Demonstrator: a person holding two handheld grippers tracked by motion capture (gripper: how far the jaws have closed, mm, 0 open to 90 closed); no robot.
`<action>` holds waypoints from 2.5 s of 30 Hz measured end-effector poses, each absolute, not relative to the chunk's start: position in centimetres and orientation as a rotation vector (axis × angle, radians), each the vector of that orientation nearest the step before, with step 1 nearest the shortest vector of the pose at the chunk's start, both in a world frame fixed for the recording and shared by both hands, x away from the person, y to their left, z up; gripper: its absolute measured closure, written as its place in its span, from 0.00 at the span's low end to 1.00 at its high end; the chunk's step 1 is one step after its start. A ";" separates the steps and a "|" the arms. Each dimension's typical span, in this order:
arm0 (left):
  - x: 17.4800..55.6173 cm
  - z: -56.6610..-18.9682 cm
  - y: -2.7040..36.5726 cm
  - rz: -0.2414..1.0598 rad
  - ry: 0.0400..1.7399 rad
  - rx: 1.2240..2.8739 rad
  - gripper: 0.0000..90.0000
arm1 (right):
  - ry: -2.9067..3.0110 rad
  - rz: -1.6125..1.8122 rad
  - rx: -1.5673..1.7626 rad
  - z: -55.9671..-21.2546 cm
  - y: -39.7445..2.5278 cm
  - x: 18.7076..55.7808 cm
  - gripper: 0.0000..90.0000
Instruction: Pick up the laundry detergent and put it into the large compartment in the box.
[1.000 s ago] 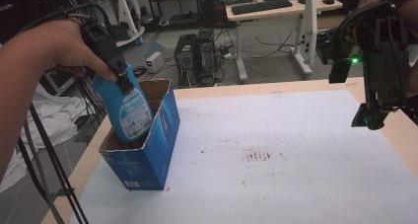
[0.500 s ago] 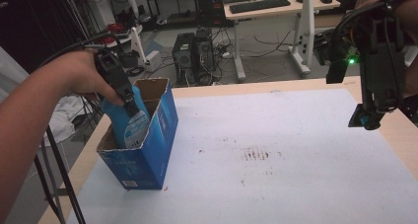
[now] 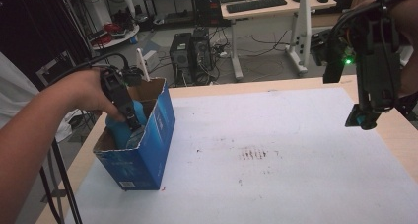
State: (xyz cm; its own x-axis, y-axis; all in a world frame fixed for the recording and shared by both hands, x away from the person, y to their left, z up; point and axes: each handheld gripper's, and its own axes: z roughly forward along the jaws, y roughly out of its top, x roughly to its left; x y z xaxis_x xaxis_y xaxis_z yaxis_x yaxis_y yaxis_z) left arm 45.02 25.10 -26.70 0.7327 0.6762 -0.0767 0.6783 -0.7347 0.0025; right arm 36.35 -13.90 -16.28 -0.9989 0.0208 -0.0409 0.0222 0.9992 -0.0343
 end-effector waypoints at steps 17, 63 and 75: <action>44.7 -28.8 25.3 -0.116 1.095 2.913 0.44 | 3.103 -0.052 0.017 -16.6 -13.5 36.5 0.02; 44.0 -27.1 25.5 -0.092 1.095 2.917 0.27 | 3.086 -0.040 0.023 -16.3 -13.7 36.5 0.02; 43.4 -25.3 25.4 -0.080 1.056 2.949 0.18 | 3.090 -0.040 0.012 -16.3 -13.5 36.5 0.02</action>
State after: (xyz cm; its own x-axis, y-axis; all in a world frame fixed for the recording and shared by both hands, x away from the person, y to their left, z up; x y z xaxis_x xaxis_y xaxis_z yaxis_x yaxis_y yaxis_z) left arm 43.43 25.39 -25.26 0.7716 0.6340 -0.0510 0.6344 -0.7729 -0.0095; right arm 36.49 -13.48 -16.33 -0.9987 0.0070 -0.0511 0.0083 0.9996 -0.0260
